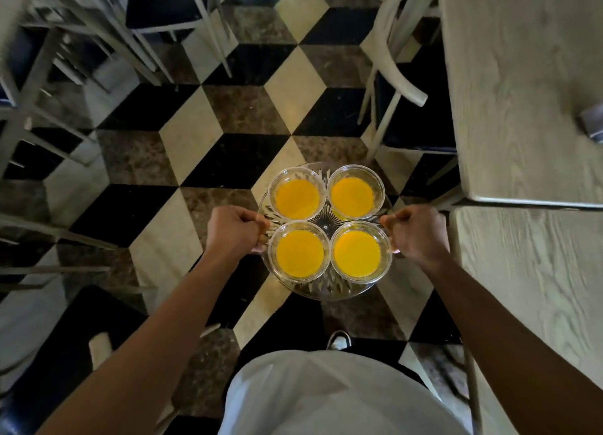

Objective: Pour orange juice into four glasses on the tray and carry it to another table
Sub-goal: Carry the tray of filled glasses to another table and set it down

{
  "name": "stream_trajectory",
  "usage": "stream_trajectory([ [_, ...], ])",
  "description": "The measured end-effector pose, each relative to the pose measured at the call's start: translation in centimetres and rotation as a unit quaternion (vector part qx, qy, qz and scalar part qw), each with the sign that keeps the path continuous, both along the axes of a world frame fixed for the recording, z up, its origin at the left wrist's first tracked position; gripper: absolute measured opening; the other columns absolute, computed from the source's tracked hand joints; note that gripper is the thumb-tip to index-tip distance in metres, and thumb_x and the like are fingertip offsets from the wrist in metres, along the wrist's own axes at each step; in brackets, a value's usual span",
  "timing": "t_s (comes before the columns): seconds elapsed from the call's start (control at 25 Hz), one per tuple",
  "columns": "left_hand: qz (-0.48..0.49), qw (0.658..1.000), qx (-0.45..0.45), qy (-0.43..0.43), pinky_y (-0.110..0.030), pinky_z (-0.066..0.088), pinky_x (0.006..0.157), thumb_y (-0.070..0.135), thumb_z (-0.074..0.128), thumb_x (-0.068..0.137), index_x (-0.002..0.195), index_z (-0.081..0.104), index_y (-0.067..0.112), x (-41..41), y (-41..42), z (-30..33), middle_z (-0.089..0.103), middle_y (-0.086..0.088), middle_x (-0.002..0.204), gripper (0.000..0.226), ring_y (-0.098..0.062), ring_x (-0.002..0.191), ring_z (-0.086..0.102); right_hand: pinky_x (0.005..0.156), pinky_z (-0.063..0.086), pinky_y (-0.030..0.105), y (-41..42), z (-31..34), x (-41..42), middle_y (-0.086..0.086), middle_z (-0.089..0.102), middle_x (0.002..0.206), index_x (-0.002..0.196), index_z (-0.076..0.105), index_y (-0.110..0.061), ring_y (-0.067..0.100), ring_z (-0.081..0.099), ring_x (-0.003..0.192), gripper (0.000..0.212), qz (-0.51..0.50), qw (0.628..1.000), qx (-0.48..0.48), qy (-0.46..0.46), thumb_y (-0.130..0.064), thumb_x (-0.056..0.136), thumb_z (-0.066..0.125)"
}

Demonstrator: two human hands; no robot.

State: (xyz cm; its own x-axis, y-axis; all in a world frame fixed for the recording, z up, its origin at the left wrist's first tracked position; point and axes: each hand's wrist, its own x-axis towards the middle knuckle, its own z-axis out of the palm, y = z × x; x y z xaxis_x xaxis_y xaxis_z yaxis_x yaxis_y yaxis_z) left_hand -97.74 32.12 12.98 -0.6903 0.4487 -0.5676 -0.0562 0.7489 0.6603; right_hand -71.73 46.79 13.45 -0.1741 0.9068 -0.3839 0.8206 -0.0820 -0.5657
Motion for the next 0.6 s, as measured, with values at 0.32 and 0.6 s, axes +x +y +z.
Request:
stream_trajectory([
  [0.32,-0.038,0.999,0.009,0.007,-0.048,0.069,0.071,-0.008,0.069,0.094,0.077,0.078,0.005,-7.5,7.7,0.1,0.079,-0.016,0.076,0.023,-0.032,0.071,0.078,0.035,0.035,0.004,6.4,0.4,-6.7,-0.003,0.068,0.061,0.081,0.077,-0.012,-0.001,0.061,0.049,0.014,-0.037,0.999,-0.009,0.017,-0.021,0.092,0.075],
  [0.6,-0.033,0.999,0.004,0.001,-0.047,0.069,0.069,-0.010,0.067,0.094,0.076,0.078,0.003,-12.3,13.3,-0.1,0.078,-0.016,0.075,0.025,-0.028,0.066,0.076,0.037,0.036,0.004,12.1,-0.5,-11.6,-0.002,0.069,0.057,0.075,0.076,-0.014,-0.002,0.062,0.045,0.018,-0.040,0.999,-0.010,0.012,-0.024,0.091,0.075],
])
